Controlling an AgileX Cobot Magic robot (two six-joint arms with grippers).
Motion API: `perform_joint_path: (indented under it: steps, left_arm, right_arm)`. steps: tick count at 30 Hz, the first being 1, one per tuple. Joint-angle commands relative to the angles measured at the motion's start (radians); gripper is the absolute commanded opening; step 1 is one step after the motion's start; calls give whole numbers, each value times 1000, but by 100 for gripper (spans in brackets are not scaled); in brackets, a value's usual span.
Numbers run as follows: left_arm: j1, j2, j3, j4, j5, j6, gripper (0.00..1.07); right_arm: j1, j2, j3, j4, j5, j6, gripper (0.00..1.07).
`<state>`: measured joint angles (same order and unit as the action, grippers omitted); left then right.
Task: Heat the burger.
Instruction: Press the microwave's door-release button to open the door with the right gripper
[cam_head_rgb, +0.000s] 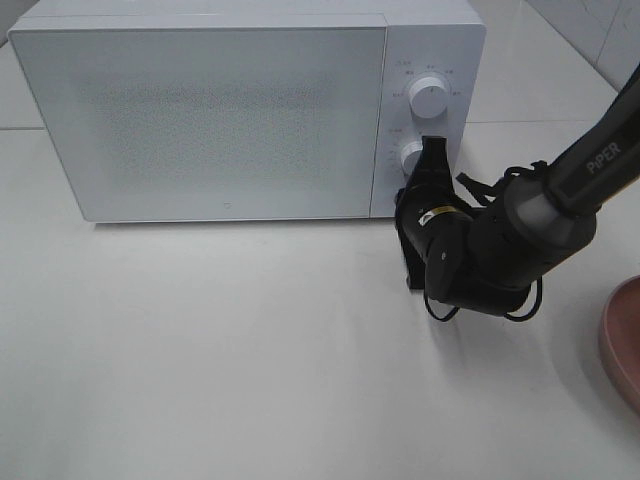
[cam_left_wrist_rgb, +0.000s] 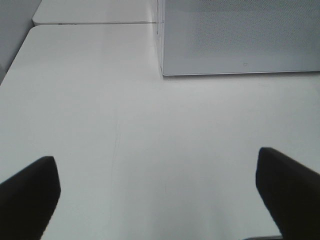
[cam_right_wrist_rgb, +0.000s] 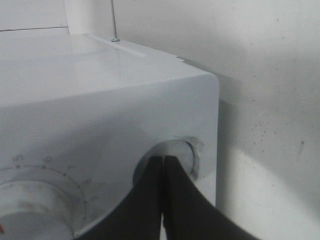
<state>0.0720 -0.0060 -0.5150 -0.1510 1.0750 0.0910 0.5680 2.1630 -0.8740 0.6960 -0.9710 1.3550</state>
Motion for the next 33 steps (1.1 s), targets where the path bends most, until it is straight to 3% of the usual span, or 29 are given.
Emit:
perform_joint_path:
  steps: [1,5,18,33]
  left_arm:
    - [3,-16,-1,-10,-8,-1,100]
    - [3,-16,-1,-10,-8,-1,100]
    - [3,-16,-1,-10,-8,-1,100]
    - [3,-16,-1,-10,-8,-1,100]
  right_arm:
    - [-9,15,-74,-26,-89,-22,0]
    - [-19,49,-118,-26,-161,-22,0]
    - [-33,49,-121,-16,-160,-38,0]
    - [-30,0,-105,-30,-55,-86,0]
